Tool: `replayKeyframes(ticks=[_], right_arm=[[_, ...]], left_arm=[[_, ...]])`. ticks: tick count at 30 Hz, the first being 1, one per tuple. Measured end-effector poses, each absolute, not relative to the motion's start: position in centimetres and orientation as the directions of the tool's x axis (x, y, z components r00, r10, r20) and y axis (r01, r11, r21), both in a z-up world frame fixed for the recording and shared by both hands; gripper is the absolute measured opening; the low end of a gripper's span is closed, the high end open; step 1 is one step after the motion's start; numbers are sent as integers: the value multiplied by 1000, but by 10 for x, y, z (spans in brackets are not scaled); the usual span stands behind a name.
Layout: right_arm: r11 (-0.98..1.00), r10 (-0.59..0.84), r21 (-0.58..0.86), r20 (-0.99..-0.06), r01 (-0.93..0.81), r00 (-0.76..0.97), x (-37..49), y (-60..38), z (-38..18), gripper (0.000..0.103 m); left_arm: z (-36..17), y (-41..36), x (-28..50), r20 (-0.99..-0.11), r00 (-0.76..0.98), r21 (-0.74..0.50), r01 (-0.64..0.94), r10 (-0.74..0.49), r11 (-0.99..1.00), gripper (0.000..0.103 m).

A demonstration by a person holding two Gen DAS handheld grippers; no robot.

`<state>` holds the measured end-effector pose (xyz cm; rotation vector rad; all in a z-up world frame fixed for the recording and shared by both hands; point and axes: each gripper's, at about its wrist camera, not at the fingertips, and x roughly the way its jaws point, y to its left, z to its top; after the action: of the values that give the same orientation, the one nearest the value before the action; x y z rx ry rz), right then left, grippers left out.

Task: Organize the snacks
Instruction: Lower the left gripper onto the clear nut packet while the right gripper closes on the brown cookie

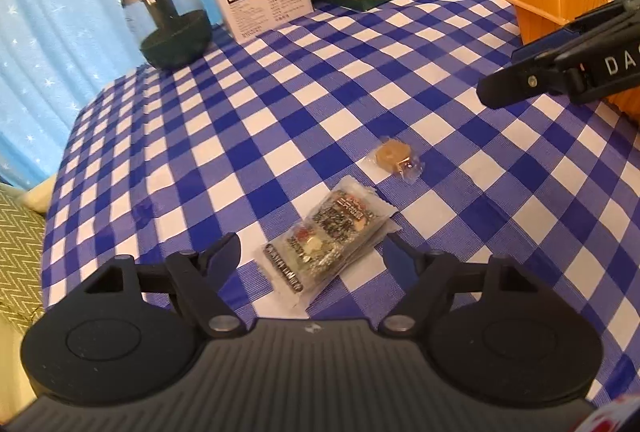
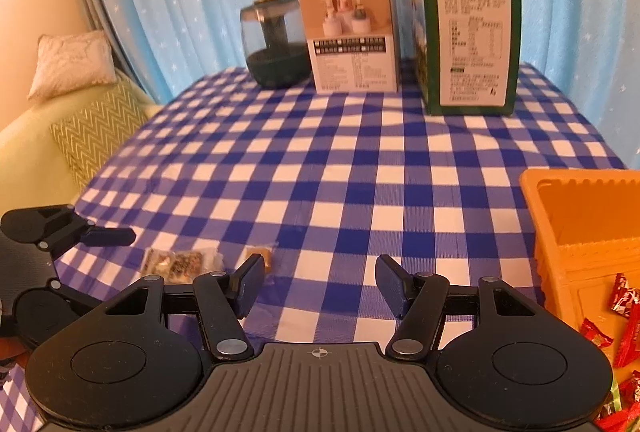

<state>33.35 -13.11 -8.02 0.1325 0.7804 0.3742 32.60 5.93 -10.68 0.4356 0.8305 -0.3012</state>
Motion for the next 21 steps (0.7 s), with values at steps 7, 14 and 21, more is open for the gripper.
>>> replayKeyframes(ticks=[7,14,21], right_arm=[[929,370,253,-670,-270,643,341,-133,-89,62],[927,374,256,-671,-274,640,347,-127,-90,62],[923,378,220,-681,-317,627,353,-113,-98,62]], left_arm=[[-116,66,342,-775,625,227,418,-97,880,76],[-116,76,356,-787,597,110,385,-157,916,58],[-114,80,360,-801,567,26,353,-191,935,38]])
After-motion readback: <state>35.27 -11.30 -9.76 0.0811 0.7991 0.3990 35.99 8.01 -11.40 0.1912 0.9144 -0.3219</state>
